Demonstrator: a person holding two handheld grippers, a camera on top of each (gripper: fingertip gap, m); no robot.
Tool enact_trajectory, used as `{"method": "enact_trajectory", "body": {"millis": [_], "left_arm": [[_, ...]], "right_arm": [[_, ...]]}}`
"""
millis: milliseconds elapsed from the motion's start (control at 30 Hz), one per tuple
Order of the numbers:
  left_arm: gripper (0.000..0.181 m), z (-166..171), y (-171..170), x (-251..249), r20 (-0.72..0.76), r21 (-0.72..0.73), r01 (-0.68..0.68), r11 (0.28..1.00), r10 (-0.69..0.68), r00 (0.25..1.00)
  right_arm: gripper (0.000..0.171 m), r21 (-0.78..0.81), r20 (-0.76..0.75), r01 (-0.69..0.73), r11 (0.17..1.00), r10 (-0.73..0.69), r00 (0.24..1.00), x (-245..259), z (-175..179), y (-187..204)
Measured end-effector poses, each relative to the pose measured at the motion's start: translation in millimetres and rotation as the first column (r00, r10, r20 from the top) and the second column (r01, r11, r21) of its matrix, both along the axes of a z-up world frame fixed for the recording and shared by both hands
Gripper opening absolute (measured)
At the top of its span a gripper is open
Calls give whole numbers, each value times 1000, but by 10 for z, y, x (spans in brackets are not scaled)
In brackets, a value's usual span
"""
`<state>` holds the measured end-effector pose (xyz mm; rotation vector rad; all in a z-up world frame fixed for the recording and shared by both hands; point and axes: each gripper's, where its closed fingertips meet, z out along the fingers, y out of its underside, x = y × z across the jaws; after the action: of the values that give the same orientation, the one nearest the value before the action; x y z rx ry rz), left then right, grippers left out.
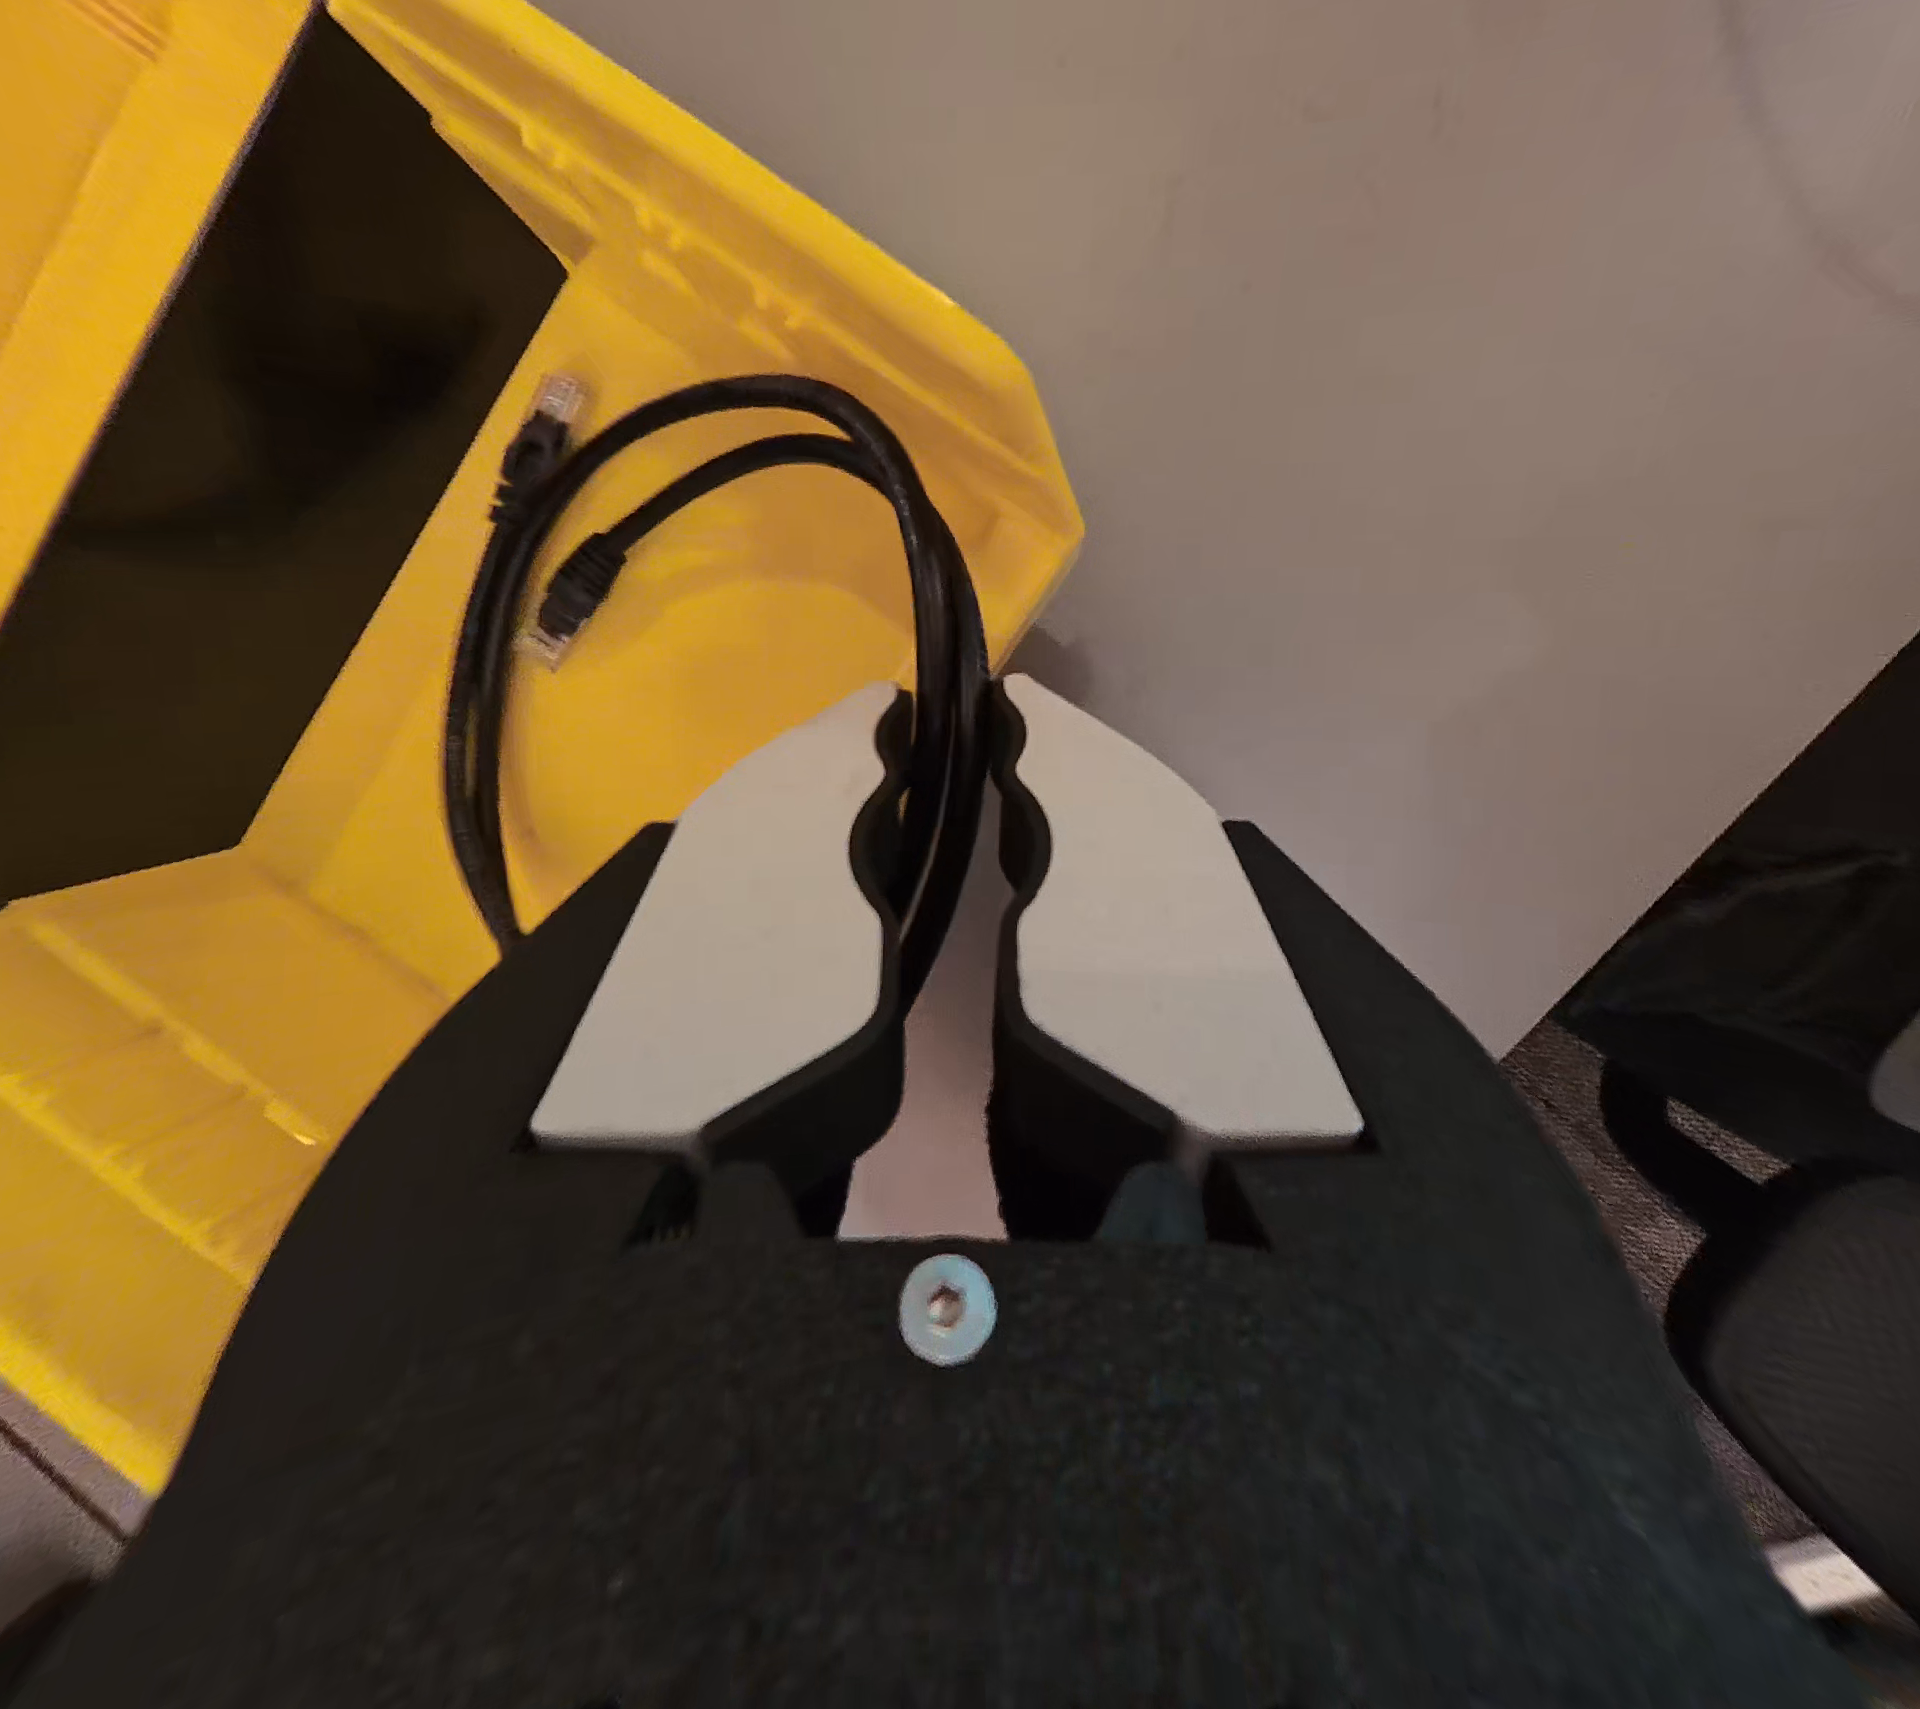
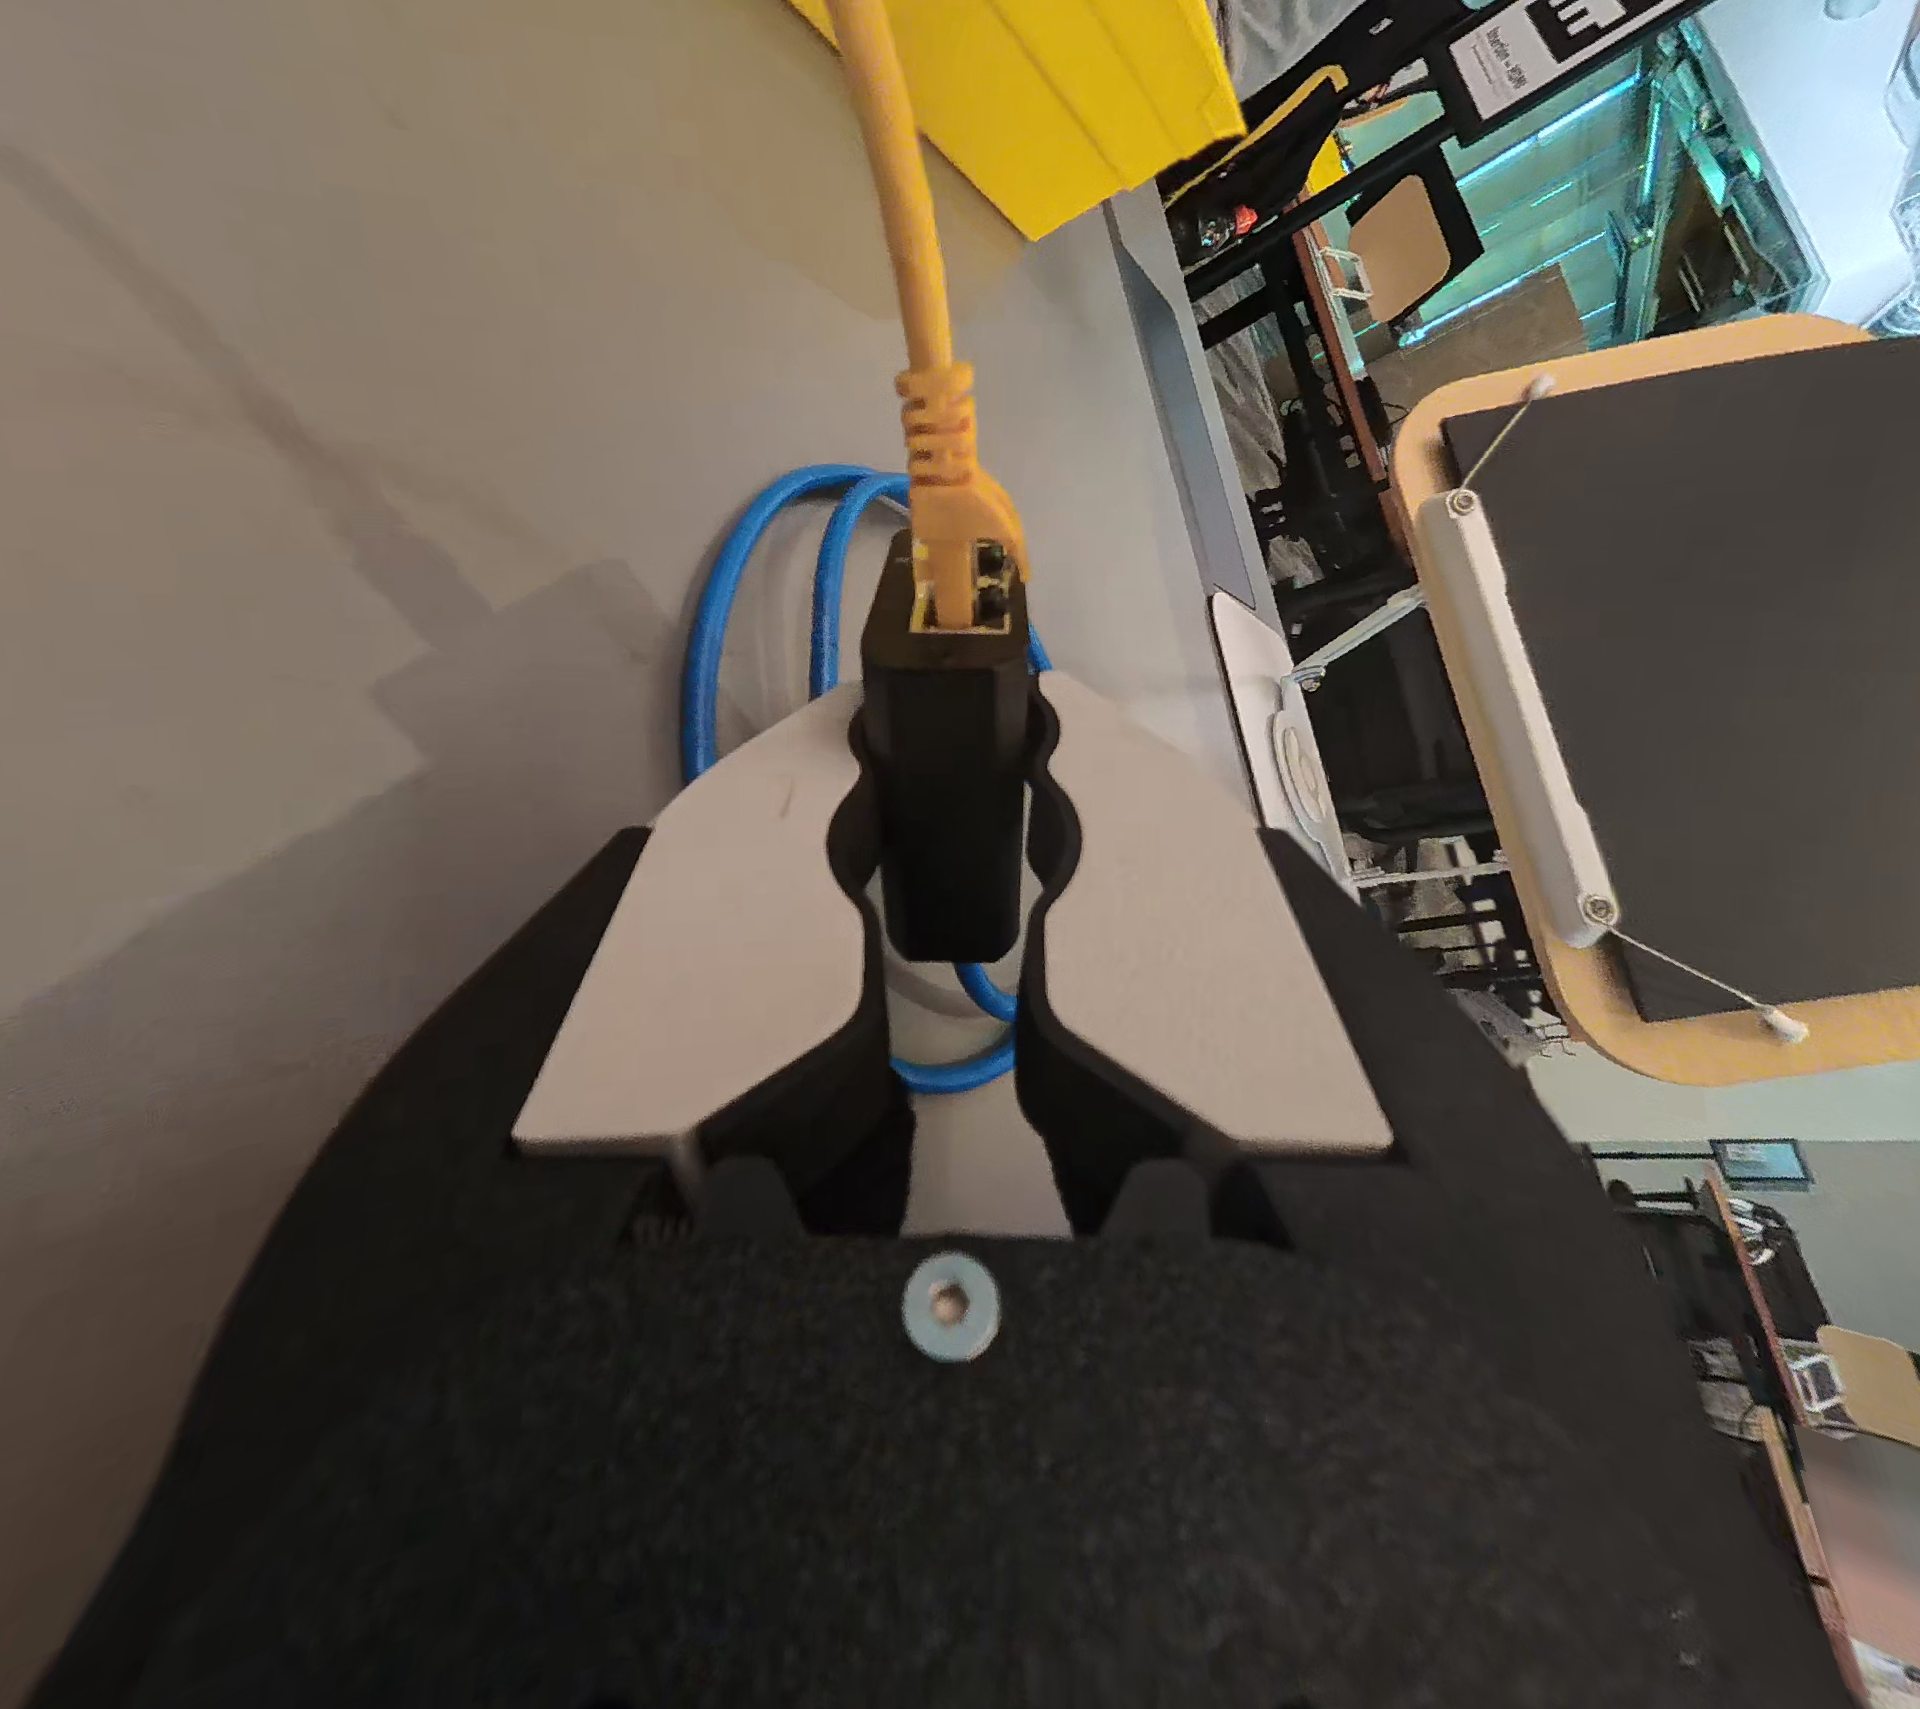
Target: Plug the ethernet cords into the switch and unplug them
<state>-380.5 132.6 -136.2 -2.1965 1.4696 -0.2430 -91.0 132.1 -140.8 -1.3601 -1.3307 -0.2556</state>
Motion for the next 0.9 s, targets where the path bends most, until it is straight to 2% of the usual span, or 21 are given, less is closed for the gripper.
{"method": "enact_trajectory", "body": {"millis": [67,167,267,333,400,467,533,567,633,733,833,900], "left_arm": [[12,-29,21,-45,-30,-12,-26,1000,26,999],[11,163,169,-90,-6,98,-70,993,71,997],[11,741,310,-168,80,291,-166,942,148,986],[11,1287,310,-145,168,458,-230,859,171,971],[11,1748,105,109,249,563,-214,798,83,965],[11,1918,-218,548,258,620,-95,778,-88,962],[11,1689,-501,947,175,616,76,784,-230,957],[12,1477,-588,1084,132,590,143,795,-270,954],[11,1015,-758,1318,137,488,223,844,-326,935],[12,373,-1118,1650,206,335,301,893,-381,901],[12,-278,-1279,1771,153,230,300,926,-339,928],[13,-538,-1281,1702,53,187,277,942,-291,955]], "right_arm": [[24,-5,-6,1,1000,-1,1000,6,2,1],[24,5,10,4,1000,-4,1000,8,-9,-3],[24,16,23,6,1000,-6,1000,4,-15,-4],[24,18,13,13,1000,-14,1000,14,2,9],[24,14,-10,26,1000,-26,1000,40,32,32],[24,10,-45,35,999,-35,998,71,82,44],[24,20,-102,26,999,-24,995,92,178,20],[24,29,-137,15,999,-11,991,99,239,-10],[24,30,-212,-17,999,23,977,95,343,-104],[24,46,-260,-21,999,33,965,131,427,-171],[24,1,-253,0,1000,0,967,162,365,-92],[24,-15,-261,-2,1000,-2,965,168,355,-75]]}}
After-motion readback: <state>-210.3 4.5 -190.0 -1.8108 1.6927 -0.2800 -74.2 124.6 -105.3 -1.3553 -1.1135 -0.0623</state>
